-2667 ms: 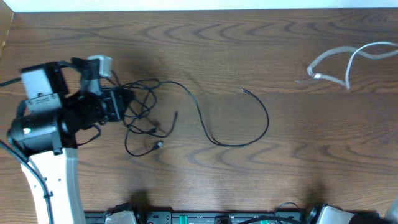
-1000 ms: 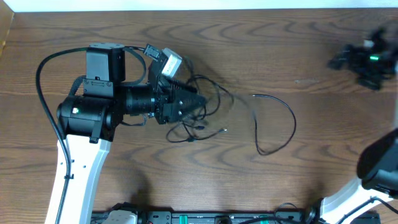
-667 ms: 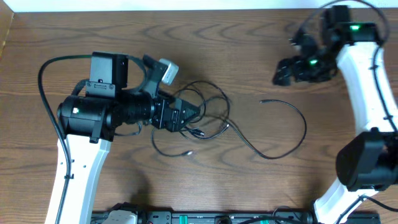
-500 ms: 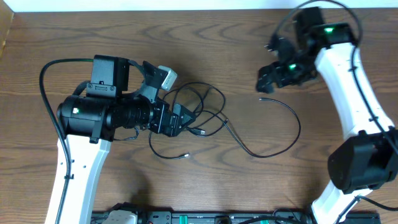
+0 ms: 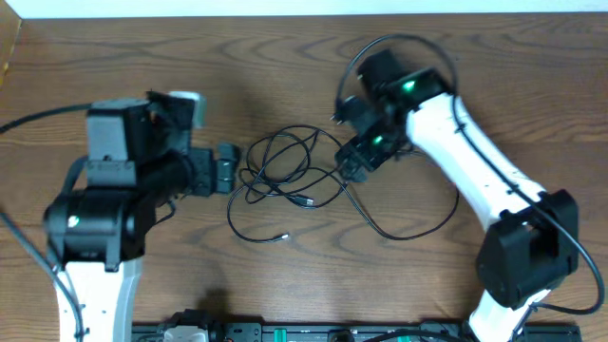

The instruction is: Untangle cables

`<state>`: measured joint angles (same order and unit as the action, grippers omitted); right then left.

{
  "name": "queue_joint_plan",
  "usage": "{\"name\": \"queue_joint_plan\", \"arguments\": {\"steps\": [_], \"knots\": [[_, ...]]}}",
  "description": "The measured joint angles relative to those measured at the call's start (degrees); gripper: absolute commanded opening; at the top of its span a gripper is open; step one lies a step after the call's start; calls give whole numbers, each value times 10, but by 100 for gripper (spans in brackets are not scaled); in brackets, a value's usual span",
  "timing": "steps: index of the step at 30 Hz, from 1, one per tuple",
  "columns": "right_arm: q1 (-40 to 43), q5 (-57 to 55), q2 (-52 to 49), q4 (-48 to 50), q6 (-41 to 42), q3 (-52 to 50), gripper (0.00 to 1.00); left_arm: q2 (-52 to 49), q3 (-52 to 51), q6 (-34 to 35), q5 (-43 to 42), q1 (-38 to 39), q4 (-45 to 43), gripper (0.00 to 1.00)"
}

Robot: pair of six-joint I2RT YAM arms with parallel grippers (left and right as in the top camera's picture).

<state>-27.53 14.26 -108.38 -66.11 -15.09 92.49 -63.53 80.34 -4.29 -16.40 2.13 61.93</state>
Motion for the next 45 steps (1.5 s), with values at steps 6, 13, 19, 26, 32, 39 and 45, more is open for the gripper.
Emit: {"name": "queue_joint_plan", "arguments": {"steps": [6, 13, 19, 26, 32, 39, 45], "knots": [[-62, -6, 0, 137, -67, -78, 99, 27, 0, 16, 29, -25, 22, 100], [-129, -8, 0, 227, -94, -120, 99, 32, 0, 17, 33, -25, 52, 100], [-165, -8, 0, 278, -103, -153, 1, 32, 0, 18, 34, -25, 54, 100], [-165, -54, 0, 309, -54, -168, 1, 32, 0, 18, 34, -25, 60, 100], [-165, -149, 18, 305, 10, -167, 1, 32, 0, 18, 34, -25, 65, 100], [-164, -296, 172, 262, 50, -140, 1, 32, 0, 18, 33, -25, 67, 100], [-163, -341, 360, 292, 57, -96, 1, 22, 0, 21, 25, -25, 67, 86]]}}
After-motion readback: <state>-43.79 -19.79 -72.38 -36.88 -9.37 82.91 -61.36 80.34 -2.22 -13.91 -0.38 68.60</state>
